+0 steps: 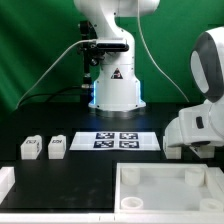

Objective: Assemble one leg

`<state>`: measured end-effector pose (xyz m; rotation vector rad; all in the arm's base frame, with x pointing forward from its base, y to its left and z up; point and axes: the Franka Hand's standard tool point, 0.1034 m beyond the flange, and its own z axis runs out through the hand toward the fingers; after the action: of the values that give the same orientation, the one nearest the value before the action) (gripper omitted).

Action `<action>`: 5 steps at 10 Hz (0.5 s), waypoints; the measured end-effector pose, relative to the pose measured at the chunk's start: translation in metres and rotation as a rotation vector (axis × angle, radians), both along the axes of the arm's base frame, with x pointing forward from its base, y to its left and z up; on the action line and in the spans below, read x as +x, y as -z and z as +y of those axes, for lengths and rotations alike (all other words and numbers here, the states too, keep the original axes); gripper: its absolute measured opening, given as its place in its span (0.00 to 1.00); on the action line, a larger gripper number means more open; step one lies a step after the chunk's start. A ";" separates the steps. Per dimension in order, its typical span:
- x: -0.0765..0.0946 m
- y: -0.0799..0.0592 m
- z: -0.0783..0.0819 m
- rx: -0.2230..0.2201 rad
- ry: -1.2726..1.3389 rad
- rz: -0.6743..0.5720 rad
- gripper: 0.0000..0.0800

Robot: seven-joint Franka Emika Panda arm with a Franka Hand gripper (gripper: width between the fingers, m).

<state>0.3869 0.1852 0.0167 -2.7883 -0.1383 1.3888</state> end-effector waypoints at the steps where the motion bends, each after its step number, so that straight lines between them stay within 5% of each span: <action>1: 0.000 0.000 0.000 0.000 0.000 0.000 0.36; 5: 0.000 0.000 0.000 0.000 0.000 0.000 0.36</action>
Offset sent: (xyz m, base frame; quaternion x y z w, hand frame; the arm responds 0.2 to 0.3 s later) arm 0.0000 0.0000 0.0000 0.0000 0.0000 0.0000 1.0000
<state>0.3869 0.1852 0.0166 -2.7883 -0.1383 1.3889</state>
